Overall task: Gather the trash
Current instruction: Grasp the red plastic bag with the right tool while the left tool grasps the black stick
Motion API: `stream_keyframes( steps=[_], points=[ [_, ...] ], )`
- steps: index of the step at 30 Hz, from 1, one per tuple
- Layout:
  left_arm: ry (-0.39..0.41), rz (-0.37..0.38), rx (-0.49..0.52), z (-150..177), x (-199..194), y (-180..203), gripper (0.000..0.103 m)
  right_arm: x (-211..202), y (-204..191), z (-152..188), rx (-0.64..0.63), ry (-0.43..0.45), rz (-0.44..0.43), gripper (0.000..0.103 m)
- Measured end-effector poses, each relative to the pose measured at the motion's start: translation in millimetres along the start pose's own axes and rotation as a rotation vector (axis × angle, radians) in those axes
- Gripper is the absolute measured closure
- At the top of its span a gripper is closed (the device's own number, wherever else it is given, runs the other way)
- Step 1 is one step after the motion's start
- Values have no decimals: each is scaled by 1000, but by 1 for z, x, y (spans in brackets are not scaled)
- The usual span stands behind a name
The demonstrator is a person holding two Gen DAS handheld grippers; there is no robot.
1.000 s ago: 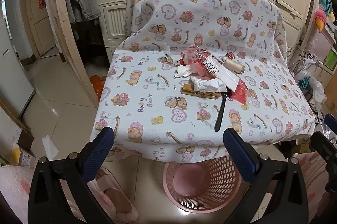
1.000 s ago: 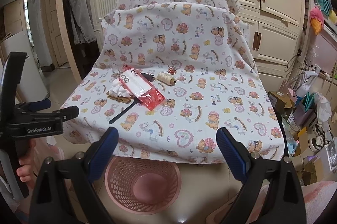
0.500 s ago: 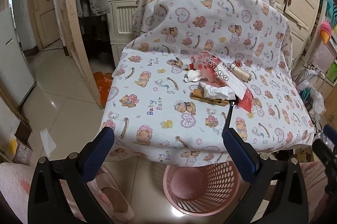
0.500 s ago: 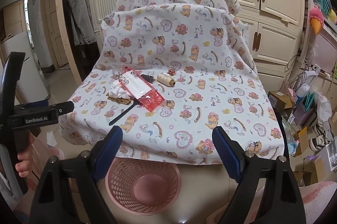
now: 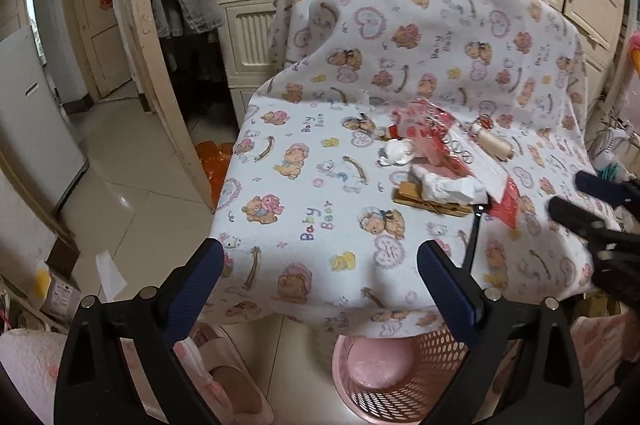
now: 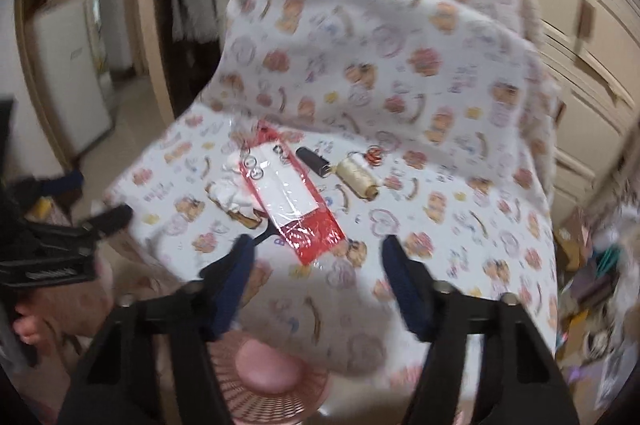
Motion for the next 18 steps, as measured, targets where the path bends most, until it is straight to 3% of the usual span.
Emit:
stream_keyframes(
  steps=[5,10,12,14,18],
  points=[
    [-37,-18,6,0,13,4,11,37,-7,6,-7,-40,-56,51],
    [-65,-3,-19,1,24,7,14,72,-14,1,-60,-84,18,53],
    [-63,11,-21,0,25,10,14,73,-10,-3,-18,-68,9,65],
    [-65,24,-3,-1,26,16,19,72,-5,-7,22,-64,-6,90],
    [-90,112,33,2,27,36,31,53,7,-12,72,-19,-12,99]
  ],
)
Point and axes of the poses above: each gripper's, at about its wrist camera, not at the fingertips, and x roughly the way its jaws point, y to its right, z to its underside, the point moved 4 cm from there along x, roughly the way its jaws point, and after that the axes turned 3 degrees about z, right-handed, at the moved point
